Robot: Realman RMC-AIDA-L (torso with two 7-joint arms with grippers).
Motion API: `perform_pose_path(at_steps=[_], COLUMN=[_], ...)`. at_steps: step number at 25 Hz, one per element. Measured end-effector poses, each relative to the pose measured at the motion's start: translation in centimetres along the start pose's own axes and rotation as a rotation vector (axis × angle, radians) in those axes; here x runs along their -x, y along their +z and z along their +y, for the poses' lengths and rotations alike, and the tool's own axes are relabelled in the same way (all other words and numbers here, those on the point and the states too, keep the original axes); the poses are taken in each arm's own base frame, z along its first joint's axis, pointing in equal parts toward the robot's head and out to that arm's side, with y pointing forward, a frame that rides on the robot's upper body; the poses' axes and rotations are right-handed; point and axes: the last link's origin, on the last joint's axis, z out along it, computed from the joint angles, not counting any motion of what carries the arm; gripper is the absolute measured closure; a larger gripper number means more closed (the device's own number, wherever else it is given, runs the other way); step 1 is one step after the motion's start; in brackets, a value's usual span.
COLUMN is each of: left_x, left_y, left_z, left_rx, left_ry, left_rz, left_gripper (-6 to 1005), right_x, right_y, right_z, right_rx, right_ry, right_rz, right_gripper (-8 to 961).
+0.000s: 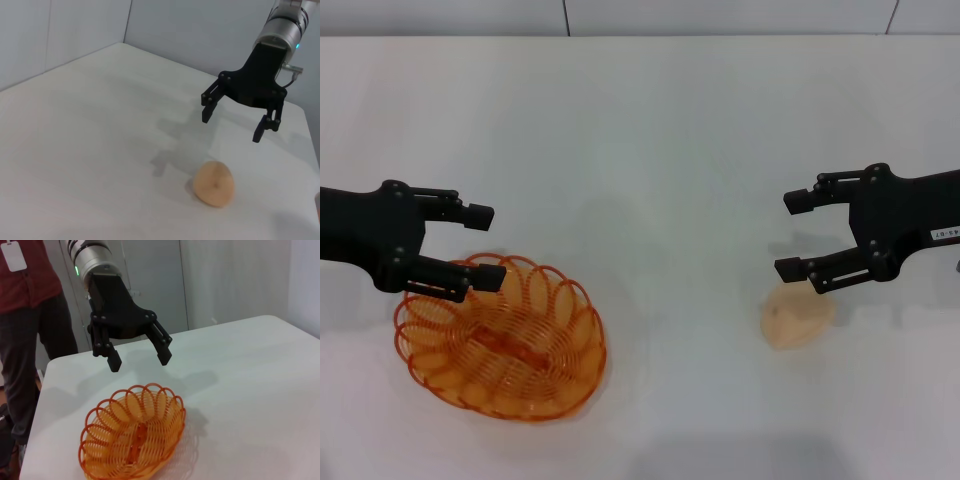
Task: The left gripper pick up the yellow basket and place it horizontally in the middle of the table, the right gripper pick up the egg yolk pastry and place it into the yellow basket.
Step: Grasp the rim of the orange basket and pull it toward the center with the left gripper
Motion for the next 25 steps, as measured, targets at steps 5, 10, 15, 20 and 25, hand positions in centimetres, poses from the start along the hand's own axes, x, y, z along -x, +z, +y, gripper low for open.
perform_pose_path(at_steps=[5,10,15,20,25], left_x=[-0.2,-0.4,-0.4,-0.5,-0.8], left_y=[0.2,0.4,0.5,0.3,-0.8], left_z=[-0.1,-0.1,-0.1,-0.1,-0.4], left_rx=[0.001,0.005,0.004,-0.003,-0.049], left_ry=[0.006,0.009,0.008,-0.024,-0.100], left_rz=[0.003,0.007,0.009,0.004,-0.072], left_gripper=[154,153,153,154,158], right_x=[0.0,0.0,0.0,0.1,0.1], right_y=[0.0,0.0,0.0,0.0,0.0], right_z=[0.0,0.0,0.0,0.0,0.0], right_rx=[0.000,0.000,0.000,-0.001,-0.002], right_ry=[-0.004,-0.005,-0.006,-0.005,-0.003], right_rz=[0.000,0.001,0.001,-0.001,-0.002], right_gripper=[121,121,121,121,120])
